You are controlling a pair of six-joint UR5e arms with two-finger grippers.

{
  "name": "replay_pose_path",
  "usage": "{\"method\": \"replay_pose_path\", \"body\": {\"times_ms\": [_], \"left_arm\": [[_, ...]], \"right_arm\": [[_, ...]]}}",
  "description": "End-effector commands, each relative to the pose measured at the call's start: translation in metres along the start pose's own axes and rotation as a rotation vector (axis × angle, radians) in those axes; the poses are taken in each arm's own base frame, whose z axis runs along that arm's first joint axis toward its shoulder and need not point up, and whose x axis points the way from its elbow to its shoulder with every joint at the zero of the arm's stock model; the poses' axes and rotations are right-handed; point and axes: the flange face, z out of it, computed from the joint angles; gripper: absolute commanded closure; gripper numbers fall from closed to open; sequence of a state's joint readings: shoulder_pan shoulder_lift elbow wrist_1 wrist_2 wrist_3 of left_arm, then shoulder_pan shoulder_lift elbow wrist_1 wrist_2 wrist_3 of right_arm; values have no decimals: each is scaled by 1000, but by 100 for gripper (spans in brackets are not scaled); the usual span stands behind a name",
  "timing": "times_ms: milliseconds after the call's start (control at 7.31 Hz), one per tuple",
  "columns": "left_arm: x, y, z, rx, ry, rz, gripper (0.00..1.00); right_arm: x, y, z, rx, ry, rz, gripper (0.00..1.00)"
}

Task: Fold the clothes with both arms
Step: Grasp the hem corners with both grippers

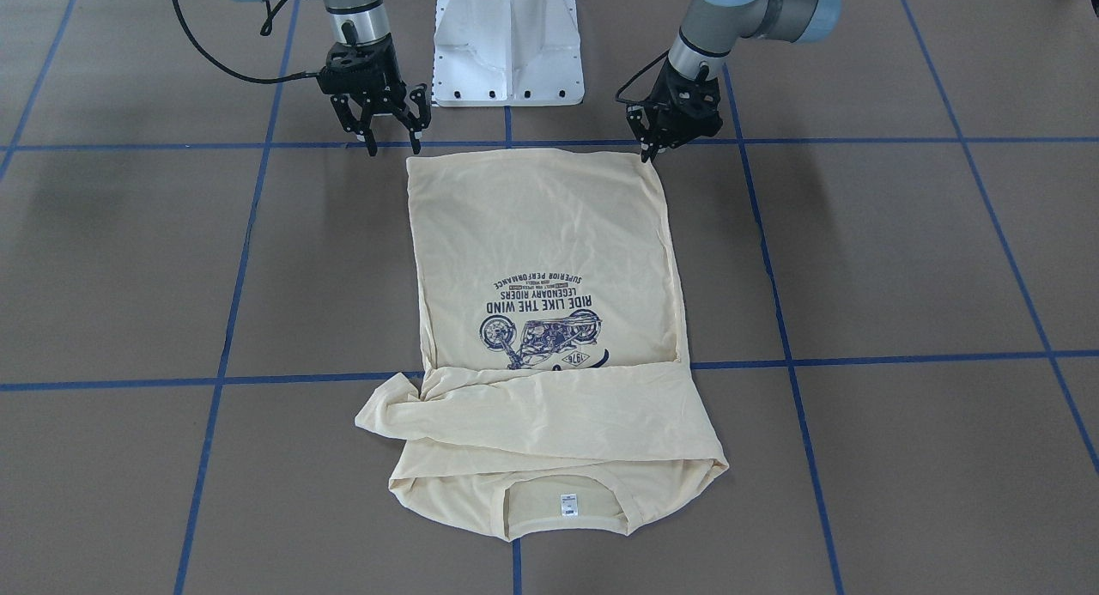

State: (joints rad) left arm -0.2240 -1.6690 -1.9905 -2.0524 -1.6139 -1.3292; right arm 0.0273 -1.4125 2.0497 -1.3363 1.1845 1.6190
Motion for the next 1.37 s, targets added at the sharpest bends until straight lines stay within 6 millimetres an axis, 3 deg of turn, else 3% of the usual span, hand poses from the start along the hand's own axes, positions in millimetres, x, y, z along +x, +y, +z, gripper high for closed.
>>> {"method": "replay_pose_path", "body": {"times_ms": [0, 410, 684, 958, 1231], "left_arm": [[0, 0, 0, 0, 1, 1, 100], [0, 0, 0, 0, 1, -1, 100], [0, 0, 0, 0, 1, -1, 100], [0, 0, 0, 0, 1, -1, 100], [0, 0, 0, -1, 1, -1, 100]], "right_arm": [[-25, 5, 8, 0, -14, 4, 40], [-24, 6, 20, 7, 8, -1, 46], [-25, 6, 20, 7, 7, 0, 56], [-26, 4, 18, 9, 2, 4, 78], [-26, 3, 19, 11, 4, 4, 82]]}}
